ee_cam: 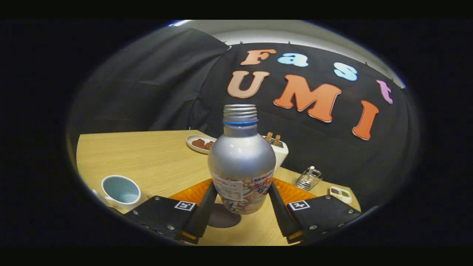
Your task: Take the bottle from table, then pour the juice into the cup, finally place the bottle on the coaster
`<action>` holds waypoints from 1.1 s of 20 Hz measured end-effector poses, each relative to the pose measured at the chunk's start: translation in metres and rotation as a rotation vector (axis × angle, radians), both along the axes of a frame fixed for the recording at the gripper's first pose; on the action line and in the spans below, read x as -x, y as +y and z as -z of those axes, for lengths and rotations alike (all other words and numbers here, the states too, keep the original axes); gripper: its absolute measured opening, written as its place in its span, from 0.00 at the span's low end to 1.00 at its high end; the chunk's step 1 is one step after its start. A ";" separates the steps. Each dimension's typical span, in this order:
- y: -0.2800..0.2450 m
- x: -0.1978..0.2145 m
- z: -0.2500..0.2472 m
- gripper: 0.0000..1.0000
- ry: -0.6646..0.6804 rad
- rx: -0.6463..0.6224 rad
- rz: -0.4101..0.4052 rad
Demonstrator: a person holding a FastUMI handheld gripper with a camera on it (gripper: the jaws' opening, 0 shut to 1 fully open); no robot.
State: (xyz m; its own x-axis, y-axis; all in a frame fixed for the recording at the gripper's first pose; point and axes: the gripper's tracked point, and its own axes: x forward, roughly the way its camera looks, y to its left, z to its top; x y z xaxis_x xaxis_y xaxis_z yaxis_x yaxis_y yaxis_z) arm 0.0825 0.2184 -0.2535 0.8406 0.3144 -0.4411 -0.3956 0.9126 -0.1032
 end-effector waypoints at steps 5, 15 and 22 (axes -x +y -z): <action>0.008 0.005 0.021 0.76 0.111 -0.123 0.017; 0.013 0.016 0.058 0.77 0.241 -0.154 0.031; 0.011 0.022 0.063 0.79 0.294 -0.195 0.041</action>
State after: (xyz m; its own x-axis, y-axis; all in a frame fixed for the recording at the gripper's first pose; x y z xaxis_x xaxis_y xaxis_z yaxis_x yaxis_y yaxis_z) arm 0.0601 0.2293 -0.3168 0.7002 0.3852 -0.6012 -0.3452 0.9197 0.1872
